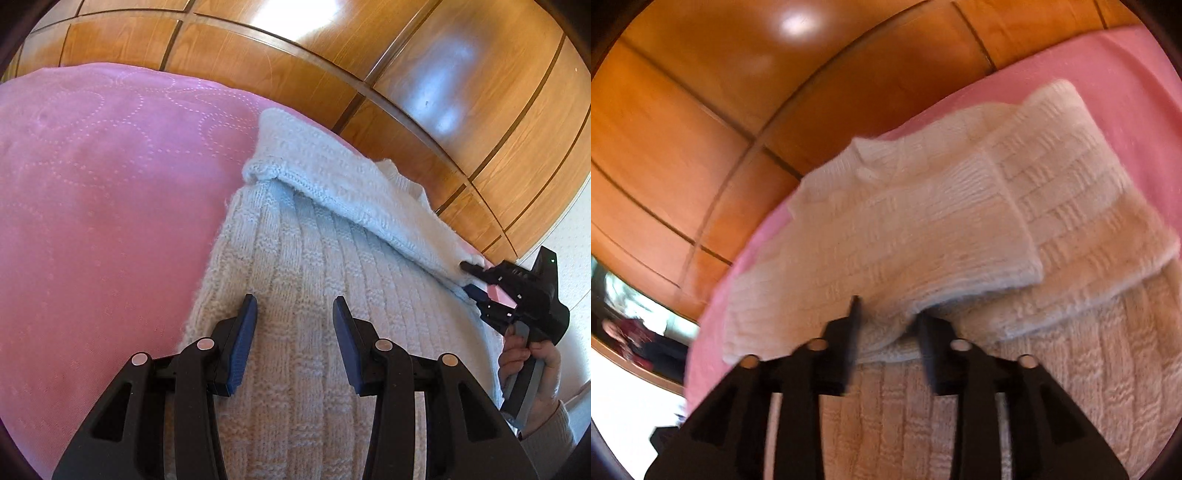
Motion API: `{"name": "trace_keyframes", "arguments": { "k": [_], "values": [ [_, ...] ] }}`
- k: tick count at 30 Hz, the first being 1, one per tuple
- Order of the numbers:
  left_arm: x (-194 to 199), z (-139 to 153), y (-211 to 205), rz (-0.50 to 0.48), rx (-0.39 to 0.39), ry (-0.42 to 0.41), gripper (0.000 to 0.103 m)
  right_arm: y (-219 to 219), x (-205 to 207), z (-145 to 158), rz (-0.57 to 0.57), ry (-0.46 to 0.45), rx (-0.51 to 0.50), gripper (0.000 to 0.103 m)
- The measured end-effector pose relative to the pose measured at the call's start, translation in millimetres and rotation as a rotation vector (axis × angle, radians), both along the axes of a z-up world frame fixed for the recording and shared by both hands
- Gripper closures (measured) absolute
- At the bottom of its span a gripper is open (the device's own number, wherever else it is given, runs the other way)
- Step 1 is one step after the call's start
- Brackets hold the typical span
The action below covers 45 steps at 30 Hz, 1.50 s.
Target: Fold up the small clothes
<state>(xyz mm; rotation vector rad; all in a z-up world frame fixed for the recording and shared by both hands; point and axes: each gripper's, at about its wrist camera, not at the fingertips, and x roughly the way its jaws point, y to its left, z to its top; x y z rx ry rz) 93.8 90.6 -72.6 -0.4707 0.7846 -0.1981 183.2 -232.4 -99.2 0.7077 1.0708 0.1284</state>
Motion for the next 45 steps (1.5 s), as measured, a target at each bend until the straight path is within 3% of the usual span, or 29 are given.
{"name": "trace_keyframes", "arguments": {
  "k": [1,3,4,6,7,10,13,15,17,18,20,25,26,27,33,34,35,36,38,40,43,44,45],
  "values": [
    [0.6,0.0,0.0,0.000,0.002,0.001,0.061,-3.4,1.6,-0.8,-0.019,-0.005,0.008,0.045],
    [1.2,0.0,-0.3,0.001,0.008,0.002,0.061,-8.7,6.7,3.2,-0.050,-0.004,-0.002,0.046],
    [0.6,0.7,-1.3,0.001,0.009,0.002,0.061,-11.0,9.8,3.5,-0.061,0.001,-0.019,0.053],
    [0.7,0.8,-1.6,0.001,0.012,0.002,0.061,-17.9,17.8,6.7,-0.060,0.014,-0.064,0.087],
    [0.6,1.0,-1.9,0.000,0.012,0.002,0.061,-19.4,20.1,12.2,-0.051,0.008,-0.120,0.097],
    [0.5,1.0,-1.4,0.001,0.013,0.005,0.061,-23.5,16.2,34.6,-0.061,-0.076,-0.231,0.097],
    [2.2,4.4,-4.7,-0.007,0.039,0.021,0.061,-29.9,16.4,18.3,-0.030,-0.024,-0.259,0.096],
    [6.5,11.4,-5.5,-0.030,0.059,0.058,0.061,-34.0,12.8,5.1,-0.009,0.016,-0.259,0.089],
    [8.5,20.7,1.7,-0.027,0.026,0.064,0.061,-44.3,5.1,0.3,-0.032,0.015,-0.217,0.070],
    [9.6,27.2,6.4,-0.017,0.010,0.054,0.061,-48.4,0.9,2.5,-0.049,0.009,-0.198,0.066],
    [18.4,43.2,16.7,-0.003,0.021,0.022,0.061,-51.4,-4.1,11.9,-0.074,-0.006,-0.232,0.045],
    [60.5,59.6,34.4,0.024,0.046,0.016,0.060,-40.4,-23.1,44.0,-0.071,-0.100,-0.386,0.037],
    [73.1,59.0,38.1,0.025,0.030,0.026,0.042,-35.6,-24.8,48.3,-0.051,-0.116,-0.399,0.034],
    [85.3,57.8,41.8,0.036,0.004,0.035,0.030,-29.7,-24.9,51.5,-0.024,-0.131,-0.407,0.034],
    [151.9,38.3,42.8,0.022,-0.094,0.123,0.030,18.9,-8.9,44.4,0.144,-0.160,-0.508,0.033],
    [158.0,35.3,42.1,0.012,-0.105,0.134,0.032,21.2,-6.3,41.5,0.152,-0.156,-0.509,0.033],
    [164.6,31.8,39.6,-0.001,-0.110,0.141,0.041,24.2,-2.0,37.2,0.152,-0.150,-0.508,0.032],
    [172.2,27.4,34.1,-0.027,-0.104,0.150,0.063,24.1,1.4,34.0,0.148,-0.143,-0.500,0.032],
    [176.3,23.5,26.5,-0.038,-0.046,0.155,0.091,25.2,7.2,28.4,0.151,-0.131,-0.493,0.031],
    [170.0,28.6,24.9,-0.019,0.022,0.093,0.092,30.0,13.6,19.8,0.165,-0.112,-0.487,0.031],
    [164.3,21.4,27.1,0.004,0.130,0.104,0.092,45.5,19.7,4.1,0.220,-0.089,-0.488,0.028],
    [164.0,16.0,24.2,0.001,0.184,0.116,0.090,50.7,21.4,-5.9,0.237,-0.059,-0.512,0.026],
    [162.7,15.6,20.5,0.013,0.238,0.114,0.081,56.2,21.5,-15.9,0.247,-0.050,-0.549,0.024]
  ]
}}
